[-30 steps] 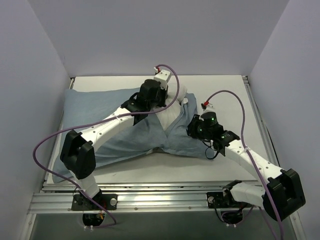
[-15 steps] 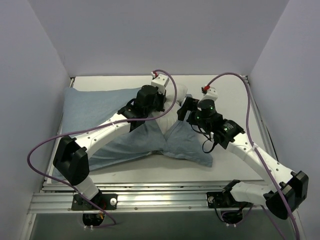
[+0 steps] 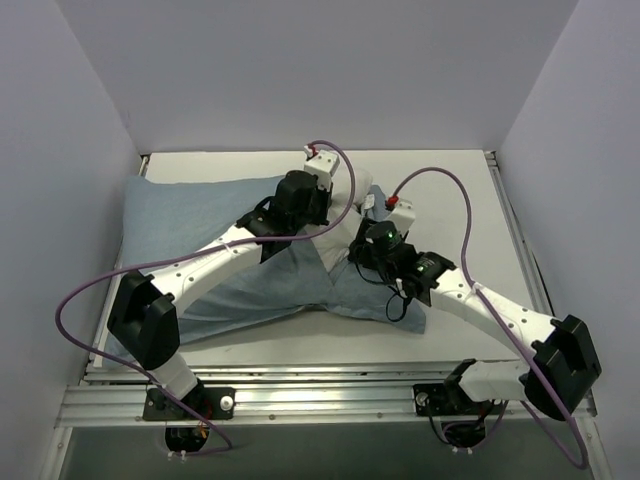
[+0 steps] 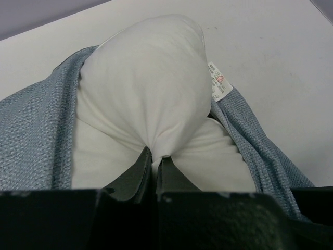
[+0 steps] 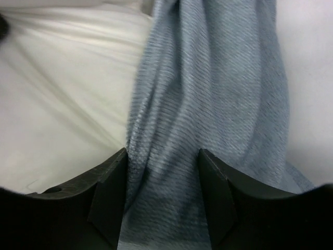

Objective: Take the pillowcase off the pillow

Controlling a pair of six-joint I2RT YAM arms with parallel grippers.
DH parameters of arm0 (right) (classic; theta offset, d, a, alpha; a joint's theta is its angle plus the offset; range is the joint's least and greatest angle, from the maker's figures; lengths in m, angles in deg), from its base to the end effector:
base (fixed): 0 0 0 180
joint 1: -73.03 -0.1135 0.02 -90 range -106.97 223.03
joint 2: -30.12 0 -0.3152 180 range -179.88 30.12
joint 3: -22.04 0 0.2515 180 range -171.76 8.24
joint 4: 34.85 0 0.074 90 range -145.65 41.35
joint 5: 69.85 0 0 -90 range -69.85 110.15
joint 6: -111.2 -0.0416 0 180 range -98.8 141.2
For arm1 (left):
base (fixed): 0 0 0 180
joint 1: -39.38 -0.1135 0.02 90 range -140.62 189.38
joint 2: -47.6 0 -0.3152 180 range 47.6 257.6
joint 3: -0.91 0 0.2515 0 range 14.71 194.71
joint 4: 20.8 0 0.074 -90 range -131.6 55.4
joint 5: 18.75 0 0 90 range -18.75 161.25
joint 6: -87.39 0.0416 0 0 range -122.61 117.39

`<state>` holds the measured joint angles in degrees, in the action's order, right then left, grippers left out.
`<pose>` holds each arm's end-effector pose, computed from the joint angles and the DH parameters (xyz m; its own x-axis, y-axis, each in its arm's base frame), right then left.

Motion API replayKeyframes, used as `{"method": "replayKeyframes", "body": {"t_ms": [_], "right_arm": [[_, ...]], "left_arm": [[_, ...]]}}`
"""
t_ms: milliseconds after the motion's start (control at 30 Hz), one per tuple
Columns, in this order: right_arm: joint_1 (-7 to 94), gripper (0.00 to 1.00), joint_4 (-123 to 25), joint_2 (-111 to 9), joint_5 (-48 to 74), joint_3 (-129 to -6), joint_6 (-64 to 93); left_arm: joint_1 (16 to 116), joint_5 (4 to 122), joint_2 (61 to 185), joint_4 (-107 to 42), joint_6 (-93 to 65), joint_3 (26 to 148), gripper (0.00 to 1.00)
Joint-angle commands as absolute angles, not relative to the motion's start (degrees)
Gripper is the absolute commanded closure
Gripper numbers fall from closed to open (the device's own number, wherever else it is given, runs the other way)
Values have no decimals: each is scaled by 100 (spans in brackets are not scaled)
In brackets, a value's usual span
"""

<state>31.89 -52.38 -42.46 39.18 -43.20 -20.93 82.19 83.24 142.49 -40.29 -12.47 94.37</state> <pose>0.2182 0.1726 0.3345 -0.5027 0.4029 -0.7648 -0.0836 0.8579 0.5069 0.3033 -0.2692 0.3803 -0.3475 0.0936 -0.9330 0.4698 0.8785 -0.0869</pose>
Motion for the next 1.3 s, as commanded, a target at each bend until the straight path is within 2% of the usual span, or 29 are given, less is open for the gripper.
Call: {"method": "replayKeyframes", "body": {"t_ms": [0, 100, 200, 333, 367, 867, 1067, 1200, 1267], "right_arm": [[3400, 53, -6122, -3872, 4424, -3677, -2222], [3795, 62, -6192, -3389, 4213, -3115, -2231], [4356, 83, -6236, -2958, 3748, -2613, -2161], [4719, 99, -6429, -2535, 3448, -2375, -2099], [4771, 100, -6499, -2482, 3395, -2375, -2082], [5783, 100, -6035, -1076, 1647, -2217, -1748], [5713, 100, -4613, -1443, 136, -2024, -1589], [5258, 100, -4250, -1971, -104, -2084, -1423], [4932, 96, -4084, -2147, 2, -2111, -1387]], "left_arm": [[7929, 8813, 14050, -3758, -1148, 9935, 98], [7692, 8778, 14068, -3978, -1183, 10092, 98], [7525, 8637, 14085, -4127, -1271, 10321, 98], [7139, 8444, 14041, -4259, -1543, 10541, 98], [7050, 8313, 14041, -4320, -1657, 10611, 98], [5722, 7249, 13988, -4550, -2818, 10673, 98], [5784, 6239, 14112, -4068, -3433, 10515, 98], [6029, 5991, 14313, -3803, -3784, 10725, 98], [6239, 6009, 14445, -3776, -3820, 10953, 98]]}}
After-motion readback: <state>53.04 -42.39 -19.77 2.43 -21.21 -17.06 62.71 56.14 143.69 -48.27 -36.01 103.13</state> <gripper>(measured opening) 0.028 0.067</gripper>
